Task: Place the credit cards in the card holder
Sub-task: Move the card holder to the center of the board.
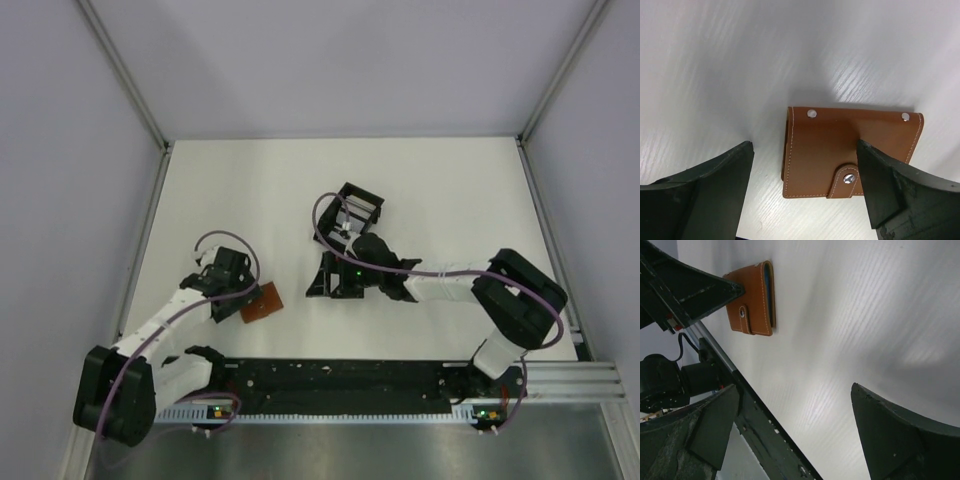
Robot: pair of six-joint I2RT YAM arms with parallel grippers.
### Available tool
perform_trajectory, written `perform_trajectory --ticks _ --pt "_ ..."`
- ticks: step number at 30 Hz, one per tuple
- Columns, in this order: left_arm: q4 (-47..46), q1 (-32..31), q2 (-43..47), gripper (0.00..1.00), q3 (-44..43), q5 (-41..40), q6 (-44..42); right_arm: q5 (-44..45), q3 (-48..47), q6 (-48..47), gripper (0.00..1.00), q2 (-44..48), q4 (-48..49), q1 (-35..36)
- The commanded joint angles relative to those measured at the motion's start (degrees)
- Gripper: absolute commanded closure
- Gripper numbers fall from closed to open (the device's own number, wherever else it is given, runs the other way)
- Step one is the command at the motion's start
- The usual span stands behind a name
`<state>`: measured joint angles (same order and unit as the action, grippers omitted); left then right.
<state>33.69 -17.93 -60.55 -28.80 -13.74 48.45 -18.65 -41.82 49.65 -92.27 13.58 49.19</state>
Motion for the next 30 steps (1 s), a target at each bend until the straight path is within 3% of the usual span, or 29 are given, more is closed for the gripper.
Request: perform_trajectory --ticks 1,3,6,12,18,23,30 --pt "-0.45 -0.08 1.67 0.16 2.07 1.95 2.36 -2.35 -4.67 0.27 0.07 -2.47 3.73 1.52" --pt "-4.05 -0.43 2.1 0.23 3.39 5.28 1.3 -2.18 -4.85 0.01 0.07 -3.27 3.99 1.61" --pt "-11.07 -2.88 0.97 0.43 4.54 11.43 1.64 1.15 -4.5 -2.43 0.08 -2.66 0.06 1.26" --pt "-16.28 -11.49 -3.33 0.57 3.13 11.01 5.95 2.4 1.12 -4.03 0.18 3.31 -0.58 -1.72" --pt "-24.37 -16.95 -10.8 0.58 1.38 12.5 6.84 1.0 3.07 -7.97 0.28 9.73 -2.86 -3.75" --pt "-25.17 -20.56 -15.11 0.56 -2.75 11.37 6.14 -2.44 1.66 -11.32 0.34 10.62 -5.5 -3.84" --pt "-21.66 -20.74 -11.35 0.29 -4.07 5.93 2.36 -7.26 -0.01 -9.57 0.46 4.22 0.12 -3.75"
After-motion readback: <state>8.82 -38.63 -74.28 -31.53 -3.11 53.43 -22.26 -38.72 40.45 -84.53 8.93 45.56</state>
